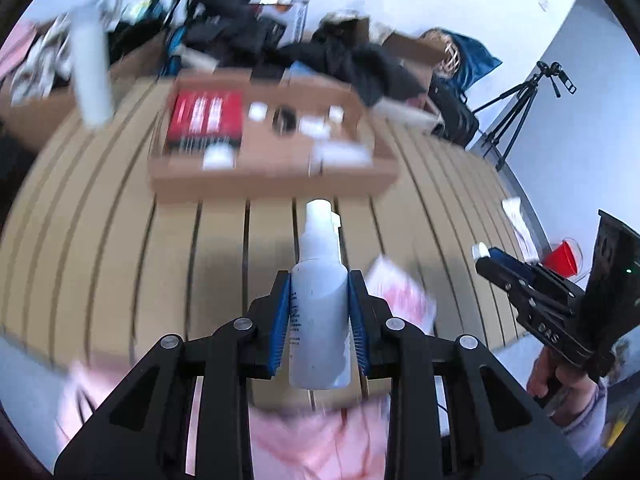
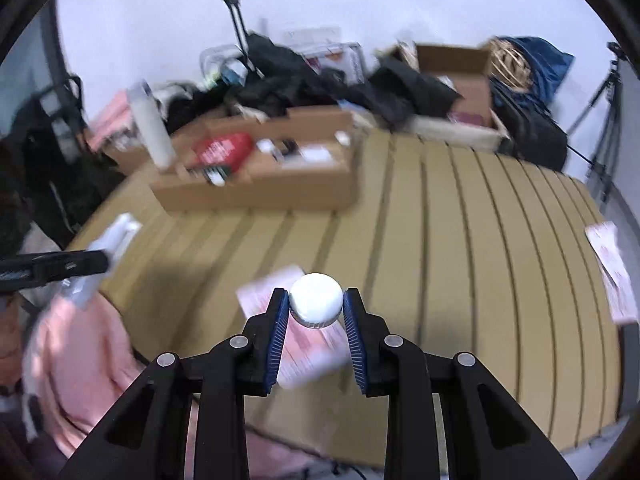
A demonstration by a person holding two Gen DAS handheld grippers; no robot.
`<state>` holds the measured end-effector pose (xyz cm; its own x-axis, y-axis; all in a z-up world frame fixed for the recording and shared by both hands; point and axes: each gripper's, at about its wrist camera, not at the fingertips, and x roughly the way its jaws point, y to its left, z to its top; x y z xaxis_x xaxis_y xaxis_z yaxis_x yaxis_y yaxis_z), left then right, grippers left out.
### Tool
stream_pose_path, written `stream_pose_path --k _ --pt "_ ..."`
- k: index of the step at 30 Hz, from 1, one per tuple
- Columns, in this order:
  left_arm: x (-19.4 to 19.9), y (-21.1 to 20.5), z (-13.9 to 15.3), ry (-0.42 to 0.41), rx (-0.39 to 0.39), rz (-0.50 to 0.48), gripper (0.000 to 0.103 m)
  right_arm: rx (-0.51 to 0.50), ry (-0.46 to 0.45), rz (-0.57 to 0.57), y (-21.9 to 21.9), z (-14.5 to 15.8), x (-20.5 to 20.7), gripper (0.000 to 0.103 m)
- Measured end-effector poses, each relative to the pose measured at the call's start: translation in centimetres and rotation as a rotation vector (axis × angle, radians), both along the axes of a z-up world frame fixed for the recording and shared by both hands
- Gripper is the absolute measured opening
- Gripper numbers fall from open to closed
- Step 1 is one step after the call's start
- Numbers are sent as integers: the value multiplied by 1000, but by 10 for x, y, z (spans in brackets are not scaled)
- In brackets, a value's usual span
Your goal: Organize objects
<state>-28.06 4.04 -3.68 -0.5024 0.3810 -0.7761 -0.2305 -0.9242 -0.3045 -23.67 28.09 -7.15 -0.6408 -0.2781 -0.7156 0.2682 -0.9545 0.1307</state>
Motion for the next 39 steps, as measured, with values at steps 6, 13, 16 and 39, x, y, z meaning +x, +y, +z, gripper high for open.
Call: stream_pose_path --k 6,13,16,39 --pt "-140 15 -5 -58 -48 26 24 -51 -41 40 -36 22 -132 31" --pt "-240 25 -67 -144 -75 64 24 -24 -264 -40 -78 -33 -301 31" --pt "-254 29 -81 -160 -109 51 29 -5 -286 -97 -85 -51 -340 33" --pt "-43 -63 58 94 -287 173 100 73 -6 -30 -24 96 -145 80"
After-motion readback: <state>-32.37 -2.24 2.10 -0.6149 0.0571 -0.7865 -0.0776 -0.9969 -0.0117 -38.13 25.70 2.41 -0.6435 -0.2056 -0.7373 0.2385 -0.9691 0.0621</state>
